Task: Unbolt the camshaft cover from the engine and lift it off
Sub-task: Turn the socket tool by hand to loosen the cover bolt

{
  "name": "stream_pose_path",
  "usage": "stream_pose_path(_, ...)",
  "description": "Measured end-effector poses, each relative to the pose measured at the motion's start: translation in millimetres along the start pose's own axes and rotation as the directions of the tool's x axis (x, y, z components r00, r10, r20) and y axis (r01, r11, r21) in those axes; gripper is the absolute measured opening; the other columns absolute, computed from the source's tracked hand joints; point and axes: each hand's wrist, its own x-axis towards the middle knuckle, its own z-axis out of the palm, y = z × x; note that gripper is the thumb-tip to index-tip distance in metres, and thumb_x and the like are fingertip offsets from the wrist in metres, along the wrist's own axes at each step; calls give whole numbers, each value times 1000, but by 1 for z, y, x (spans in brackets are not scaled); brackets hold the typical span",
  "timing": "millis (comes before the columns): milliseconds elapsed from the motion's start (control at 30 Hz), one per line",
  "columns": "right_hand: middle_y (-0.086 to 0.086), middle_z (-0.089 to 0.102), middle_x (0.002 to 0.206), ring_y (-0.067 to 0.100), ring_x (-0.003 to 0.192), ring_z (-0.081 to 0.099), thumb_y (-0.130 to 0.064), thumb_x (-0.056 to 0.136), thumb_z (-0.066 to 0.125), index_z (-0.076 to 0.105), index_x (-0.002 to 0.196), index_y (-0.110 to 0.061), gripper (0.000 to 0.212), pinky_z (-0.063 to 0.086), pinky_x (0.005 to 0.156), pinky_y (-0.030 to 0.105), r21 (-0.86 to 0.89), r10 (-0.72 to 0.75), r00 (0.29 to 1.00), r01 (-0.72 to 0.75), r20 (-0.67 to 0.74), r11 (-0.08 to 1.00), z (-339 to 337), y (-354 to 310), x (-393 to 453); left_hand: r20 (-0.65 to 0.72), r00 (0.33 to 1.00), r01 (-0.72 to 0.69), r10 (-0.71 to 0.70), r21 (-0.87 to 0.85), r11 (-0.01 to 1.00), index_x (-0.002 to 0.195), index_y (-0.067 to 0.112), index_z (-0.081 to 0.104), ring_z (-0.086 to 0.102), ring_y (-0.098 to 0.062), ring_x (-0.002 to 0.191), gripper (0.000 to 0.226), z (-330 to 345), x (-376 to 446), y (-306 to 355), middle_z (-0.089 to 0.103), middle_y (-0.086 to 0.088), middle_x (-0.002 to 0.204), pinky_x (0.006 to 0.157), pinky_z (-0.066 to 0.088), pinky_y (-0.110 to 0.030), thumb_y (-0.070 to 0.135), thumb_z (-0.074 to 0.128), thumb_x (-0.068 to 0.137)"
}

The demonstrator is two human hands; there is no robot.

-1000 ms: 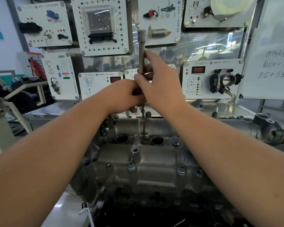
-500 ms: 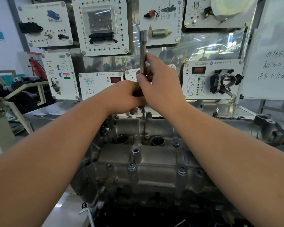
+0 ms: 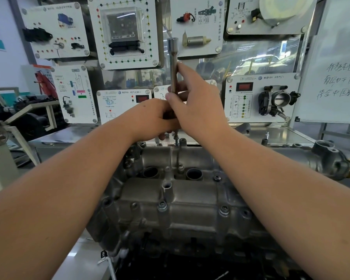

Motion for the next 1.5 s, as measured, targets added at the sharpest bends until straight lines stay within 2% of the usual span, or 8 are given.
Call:
stream_pose_path(233, 5, 72, 107, 20, 98, 68, -13, 99, 51, 43, 146, -12, 47, 55, 89, 42, 19, 33, 998, -34, 56, 999, -1, -1, 2, 4, 1000, -8, 9, -30, 1000, 91, 37, 65, 71, -4, 61, 15, 1, 2, -4, 68, 34, 76, 52, 42, -7, 28, 56, 98)
stream_pose_path(467, 5, 72, 97, 19, 74, 67, -12, 100, 48, 14, 161, -26, 71, 58, 77, 43, 22, 22, 997, -23, 69, 999, -1, -2, -1, 0, 1000, -27, 27, -10, 1000, 82, 44, 61, 66, 5, 57, 25, -1, 0, -4, 67, 35, 67, 54, 41, -2, 25, 59, 98)
stream_pose_path(667, -1, 69, 117, 16, 103, 66, -15, 98, 59, 36, 153, -23, 61, 49, 89, 26, 10, -18, 999, 18, 33, 1000, -2, -2, -1, -8, 1000, -22, 23, 39, 999, 77, 44, 58, 67, 2, 59, 23, 0, -1, -1, 68, 31, 69, 51, 42, -6, 30, 58, 95)
stream_pose_path(733, 2, 69, 116, 19, 106, 66, -14, 99, 55, 40, 150, -20, 53, 52, 95, 35, 24, -8, 998, 7, 60, 1000, -2, -2, 1, 2, 1000, -11, 11, 51, 999, 80, 41, 58, 69, -2, 61, 20, 0, -1, -1, 68, 32, 74, 55, 44, -15, 28, 54, 96)
stream_pose_path(1033, 11, 71, 108, 24, 89, 69, -17, 105, 44, 2, 162, -23, 71, 57, 85, 44, -37, 4, 992, 1, 123, 999, -3, -3, -2, 8, 1000, 27, -28, 40, 999, 81, 36, 58, 63, 8, 54, 28, 0, 0, -1, 63, 38, 62, 50, 40, -3, 20, 48, 102)
stream_pose_path(1267, -3, 70, 101, 17, 98, 66, -25, 105, 41, 52, 142, -17, 39, 51, 88, 34, 66, 102, 995, -101, -7, 993, 0, 8, 5, -111, 990, 79, -83, -40, 996, 94, 21, 68, 72, -6, 60, 30, -2, 5, -8, 75, 15, 82, 59, 48, -21, 38, 47, 107)
stream_pose_path(1367, 9, 71, 108, 22, 91, 64, -21, 96, 51, 69, 116, -10, 29, 56, 81, 37, -195, 213, 958, -176, 191, 965, -1, 15, 7, -184, 974, 119, -131, -78, 990, 90, 21, 66, 72, -7, 60, 30, -3, 7, -13, 75, 15, 79, 62, 54, -25, 39, 49, 107)
stream_pose_path(1500, 4, 69, 103, 23, 92, 60, -26, 90, 65, 71, 114, -15, 27, 46, 71, 29, -472, 288, 789, 3, 542, 882, 5, 16, -2, -218, 961, 161, -172, -65, 985, 88, 23, 65, 70, -5, 59, 30, -2, 6, -14, 75, 10, 72, 73, 59, -35, 42, 50, 106)
